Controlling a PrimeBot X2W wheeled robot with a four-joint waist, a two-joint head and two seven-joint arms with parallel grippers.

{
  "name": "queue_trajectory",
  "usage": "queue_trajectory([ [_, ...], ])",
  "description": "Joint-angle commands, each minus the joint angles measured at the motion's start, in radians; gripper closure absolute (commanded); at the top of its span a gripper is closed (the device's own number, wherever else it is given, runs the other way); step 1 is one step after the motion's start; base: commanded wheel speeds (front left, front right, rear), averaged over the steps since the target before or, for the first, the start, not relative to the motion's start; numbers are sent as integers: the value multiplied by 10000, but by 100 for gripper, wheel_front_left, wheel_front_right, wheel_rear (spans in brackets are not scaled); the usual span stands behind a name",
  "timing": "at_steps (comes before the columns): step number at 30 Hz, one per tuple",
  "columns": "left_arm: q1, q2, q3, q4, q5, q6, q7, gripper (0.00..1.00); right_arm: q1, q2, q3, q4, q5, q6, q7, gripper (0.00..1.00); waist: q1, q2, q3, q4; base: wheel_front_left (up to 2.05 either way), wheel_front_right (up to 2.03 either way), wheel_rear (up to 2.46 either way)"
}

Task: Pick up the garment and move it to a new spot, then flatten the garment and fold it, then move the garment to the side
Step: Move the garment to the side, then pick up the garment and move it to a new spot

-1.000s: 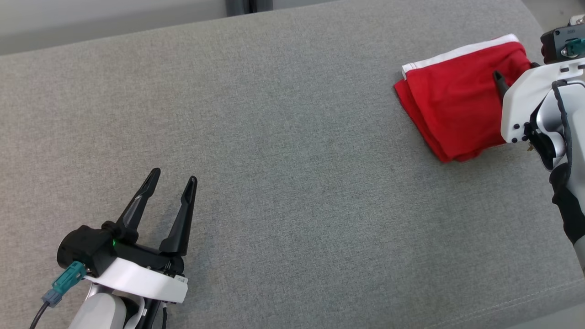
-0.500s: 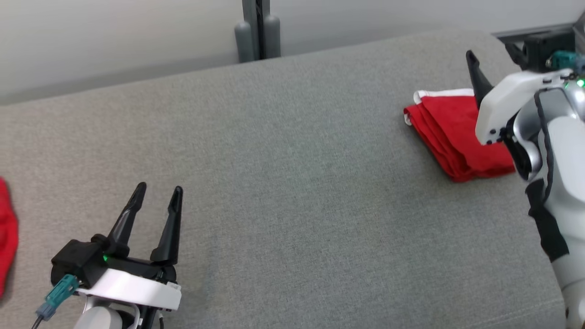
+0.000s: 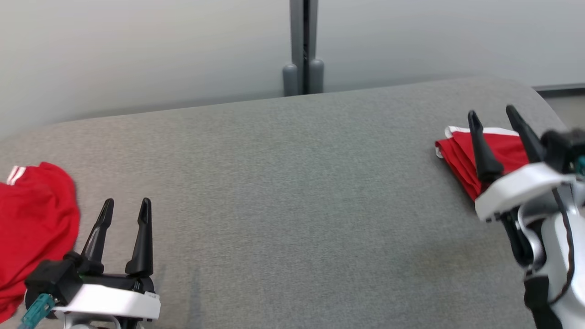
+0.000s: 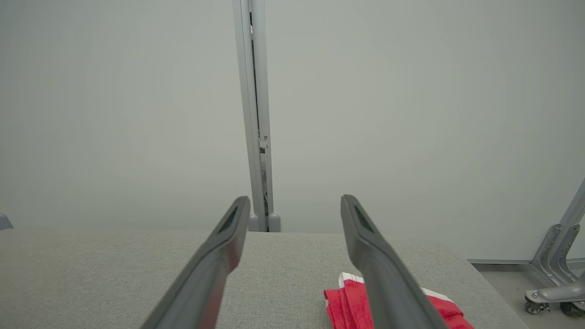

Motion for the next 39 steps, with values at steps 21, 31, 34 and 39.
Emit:
queue_trajectory([
  [21, 734, -504, 315, 463, 942, -90, -17, 0, 3706, 892, -190, -785, 671, -1, -2250, 0, 0, 0, -597, 1045, 0, 0, 0],
  [31, 706, -690, 446, 510, 1135, -138, -17, 0, 3878, 1049, -45, -707, 613, -1, -2368, 0, 0, 0, -588, 1113, 0, 0, 0],
  [34, 734, -735, 521, 533, 1169, -150, -17, 0, 3896, 1061, -26, -810, 576, -1, -2364, 0, 0, 0, -590, 1074, 0, 0, 0],
  [39, 692, -809, 597, 591, 1191, -175, -17, 0, 3945, 1090, 22, -984, 532, -1, -2367, 0, 0, 0, -577, 1024, 0, 0, 0],
])
